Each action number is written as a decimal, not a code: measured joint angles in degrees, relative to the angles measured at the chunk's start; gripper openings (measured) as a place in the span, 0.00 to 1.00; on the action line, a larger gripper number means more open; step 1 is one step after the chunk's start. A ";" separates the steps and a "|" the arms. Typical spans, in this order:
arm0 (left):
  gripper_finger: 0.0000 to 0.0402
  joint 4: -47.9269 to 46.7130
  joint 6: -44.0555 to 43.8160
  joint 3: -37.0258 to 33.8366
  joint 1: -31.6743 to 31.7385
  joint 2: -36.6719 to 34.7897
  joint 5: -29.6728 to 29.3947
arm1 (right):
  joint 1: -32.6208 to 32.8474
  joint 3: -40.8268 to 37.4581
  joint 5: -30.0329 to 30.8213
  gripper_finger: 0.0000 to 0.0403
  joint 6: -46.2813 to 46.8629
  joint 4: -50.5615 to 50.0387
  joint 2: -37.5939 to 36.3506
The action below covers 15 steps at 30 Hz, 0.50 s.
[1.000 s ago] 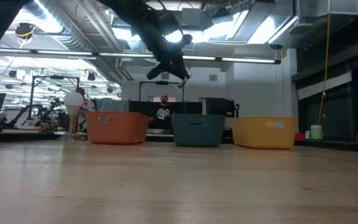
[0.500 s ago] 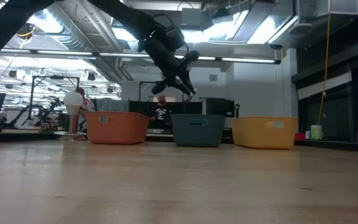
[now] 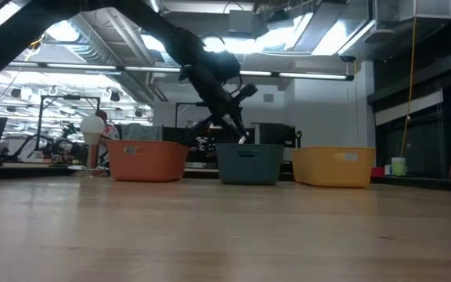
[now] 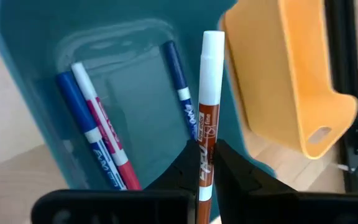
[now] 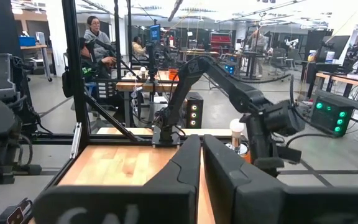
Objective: Pick & Place Markers
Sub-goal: Put the brown marker pen into the blue bin
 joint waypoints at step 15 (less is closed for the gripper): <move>0.05 -0.01 -2.15 0.00 -1.20 2.62 0.10 | 0.00 0.00 -0.02 0.05 0.00 0.00 0.00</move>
